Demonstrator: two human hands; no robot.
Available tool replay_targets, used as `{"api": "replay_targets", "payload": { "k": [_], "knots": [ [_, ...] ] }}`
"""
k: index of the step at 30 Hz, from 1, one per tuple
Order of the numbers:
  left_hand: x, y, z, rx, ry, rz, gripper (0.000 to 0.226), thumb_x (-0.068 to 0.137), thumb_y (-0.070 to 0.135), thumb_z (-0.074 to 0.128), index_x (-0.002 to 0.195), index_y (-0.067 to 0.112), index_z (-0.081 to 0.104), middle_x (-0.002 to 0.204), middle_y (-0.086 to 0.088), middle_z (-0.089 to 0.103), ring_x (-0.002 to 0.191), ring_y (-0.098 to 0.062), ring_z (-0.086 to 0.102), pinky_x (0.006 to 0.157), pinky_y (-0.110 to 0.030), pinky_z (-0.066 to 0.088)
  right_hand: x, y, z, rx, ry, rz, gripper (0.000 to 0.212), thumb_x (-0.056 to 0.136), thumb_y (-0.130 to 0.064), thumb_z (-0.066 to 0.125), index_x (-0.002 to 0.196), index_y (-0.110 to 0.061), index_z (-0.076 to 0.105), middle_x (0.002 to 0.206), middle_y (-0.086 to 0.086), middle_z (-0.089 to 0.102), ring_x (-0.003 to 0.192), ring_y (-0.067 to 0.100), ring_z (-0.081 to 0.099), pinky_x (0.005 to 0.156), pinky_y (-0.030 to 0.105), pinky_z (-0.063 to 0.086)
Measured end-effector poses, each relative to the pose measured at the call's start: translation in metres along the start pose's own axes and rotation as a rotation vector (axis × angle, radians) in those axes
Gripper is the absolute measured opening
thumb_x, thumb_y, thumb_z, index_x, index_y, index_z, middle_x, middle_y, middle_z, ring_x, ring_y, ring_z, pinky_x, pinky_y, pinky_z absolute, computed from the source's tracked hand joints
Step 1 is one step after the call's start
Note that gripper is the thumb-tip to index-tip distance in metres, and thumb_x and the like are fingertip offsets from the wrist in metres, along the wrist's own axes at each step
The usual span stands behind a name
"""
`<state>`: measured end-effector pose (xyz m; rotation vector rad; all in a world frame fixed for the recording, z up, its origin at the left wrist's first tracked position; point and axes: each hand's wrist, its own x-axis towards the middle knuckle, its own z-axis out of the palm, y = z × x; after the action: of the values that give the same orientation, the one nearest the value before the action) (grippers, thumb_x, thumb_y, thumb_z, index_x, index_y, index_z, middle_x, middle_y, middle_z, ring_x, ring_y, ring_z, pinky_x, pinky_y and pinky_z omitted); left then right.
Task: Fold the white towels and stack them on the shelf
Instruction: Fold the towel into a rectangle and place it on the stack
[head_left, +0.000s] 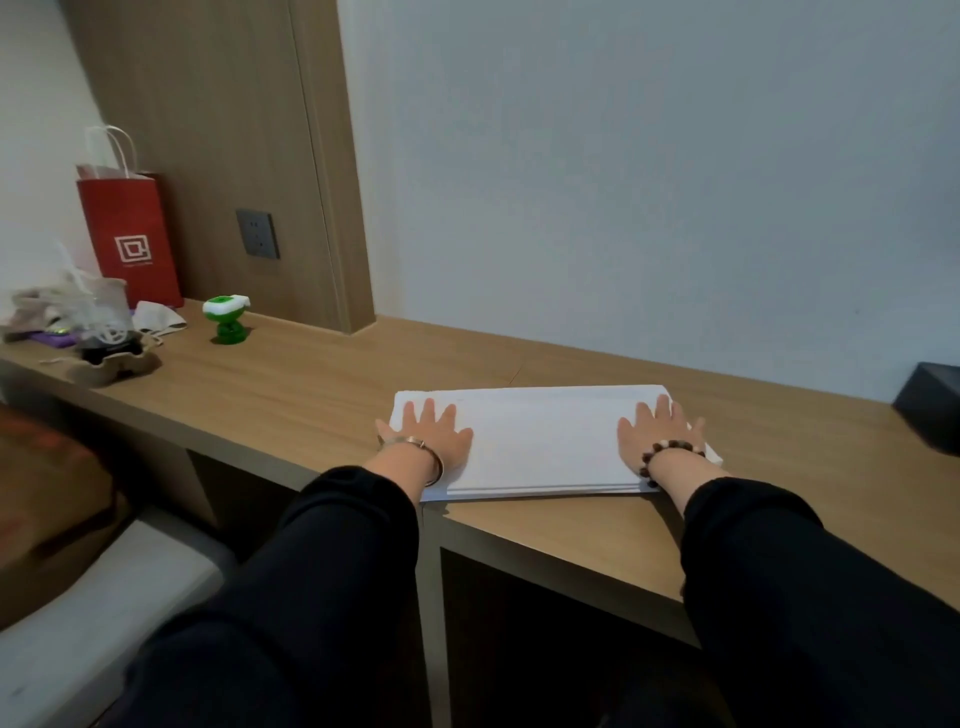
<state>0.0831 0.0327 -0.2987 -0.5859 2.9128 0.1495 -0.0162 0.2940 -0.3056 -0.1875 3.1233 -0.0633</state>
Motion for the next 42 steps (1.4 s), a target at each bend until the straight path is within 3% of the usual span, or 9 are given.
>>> {"api": "replay_targets", "payload": {
  "k": [4, 10, 15, 20, 23, 29, 33, 38, 42],
  "knots": [
    [0.011, 0.015, -0.038, 0.149, 0.008, 0.149, 0.061, 0.096, 0.047, 0.035, 0.150, 0.027, 0.016, 0.159, -0.002, 0.009, 0.145, -0.030, 0.003, 0.111, -0.060, 0.011, 0.011, -0.032, -0.014, 0.052, 0.073, -0.149, 0.055, 0.100, -0.038, 0.024, 0.150, -0.014, 0.021, 0.160, 0.009, 0.005, 0.146, 0.026, 0.008, 0.117, 0.047, 0.010],
    [0.066, 0.042, -0.063, 0.047, 0.049, 0.374, 0.061, 0.091, 0.034, 0.059, 0.142, 0.009, 0.036, 0.141, -0.013, 0.045, 0.128, -0.029, 0.044, 0.103, -0.035, 0.037, 0.069, -0.090, -0.033, 0.138, 0.053, -0.410, 0.042, 0.095, -0.029, 0.045, 0.134, -0.014, 0.046, 0.137, 0.011, 0.046, 0.124, 0.029, 0.044, 0.099, 0.037, 0.039],
    [0.105, 0.044, -0.065, -0.017, -0.157, 0.386, 0.064, 0.085, 0.037, 0.068, 0.137, 0.011, 0.042, 0.133, -0.008, 0.053, 0.120, -0.026, 0.050, 0.092, -0.029, 0.039, 0.107, -0.112, -0.033, 0.170, -0.184, -0.481, 0.017, 0.091, -0.030, 0.050, 0.098, -0.018, 0.059, 0.104, 0.003, 0.064, 0.093, 0.022, 0.058, 0.076, 0.030, 0.045],
    [0.118, 0.044, -0.078, -0.019, -0.354, 0.410, 0.056, 0.080, 0.035, 0.073, 0.126, 0.008, 0.054, 0.121, -0.007, 0.060, 0.107, -0.025, 0.056, 0.082, -0.029, 0.041, 0.119, -0.110, -0.044, 0.070, -0.484, -0.501, 0.036, 0.080, -0.051, 0.062, 0.100, -0.021, 0.060, 0.096, -0.004, 0.063, 0.091, 0.019, 0.059, 0.083, 0.036, 0.052],
    [0.123, 0.045, -0.078, -0.048, -0.437, 0.400, 0.041, 0.077, 0.028, 0.076, 0.105, 0.003, 0.059, 0.105, -0.010, 0.061, 0.093, -0.028, 0.056, 0.076, -0.033, 0.043, 0.122, -0.104, -0.051, -0.001, -0.631, -0.477, 0.046, 0.072, -0.056, 0.069, 0.100, -0.023, 0.052, 0.094, -0.005, 0.059, 0.086, 0.018, 0.058, 0.075, 0.034, 0.051],
    [0.122, 0.038, -0.065, -0.095, -0.510, 0.243, 0.056, 0.077, 0.031, 0.076, 0.124, 0.011, 0.052, 0.124, -0.007, 0.057, 0.111, -0.028, 0.055, 0.094, -0.038, 0.046, 0.126, -0.099, -0.056, -0.083, -0.820, -0.477, 0.052, 0.076, -0.040, 0.076, 0.110, -0.013, 0.047, 0.101, 0.004, 0.059, 0.088, 0.026, 0.060, 0.072, 0.036, 0.053],
    [0.126, 0.036, -0.064, -0.042, -0.543, 0.265, 0.048, 0.078, 0.038, 0.073, 0.115, 0.011, 0.060, 0.116, -0.005, 0.062, 0.104, -0.026, 0.058, 0.081, -0.033, 0.045, 0.128, -0.097, -0.055, -0.120, -0.857, -0.485, 0.046, 0.080, -0.043, 0.072, 0.104, -0.006, 0.057, 0.102, 0.009, 0.064, 0.088, 0.026, 0.062, 0.070, 0.031, 0.049],
    [0.121, 0.030, -0.077, -0.034, -0.528, 0.301, 0.045, 0.079, 0.028, 0.071, 0.119, 0.016, 0.057, 0.114, -0.003, 0.061, 0.102, -0.025, 0.057, 0.081, -0.034, 0.047, 0.128, -0.102, -0.063, -0.109, -0.841, -0.499, 0.042, 0.087, -0.041, 0.064, 0.111, -0.008, 0.053, 0.106, 0.007, 0.061, 0.091, 0.025, 0.061, 0.074, 0.033, 0.052],
    [0.111, 0.011, -0.102, 0.017, -0.414, 0.257, 0.022, 0.081, 0.030, 0.066, 0.096, 0.020, 0.053, 0.102, -0.004, 0.062, 0.085, -0.025, 0.055, 0.066, -0.031, 0.041, 0.127, -0.125, -0.084, -0.127, -0.731, -0.577, 0.028, 0.089, -0.038, 0.062, 0.096, -0.013, 0.054, 0.089, 0.004, 0.061, 0.074, 0.021, 0.058, 0.059, 0.029, 0.043]
  ]
}}
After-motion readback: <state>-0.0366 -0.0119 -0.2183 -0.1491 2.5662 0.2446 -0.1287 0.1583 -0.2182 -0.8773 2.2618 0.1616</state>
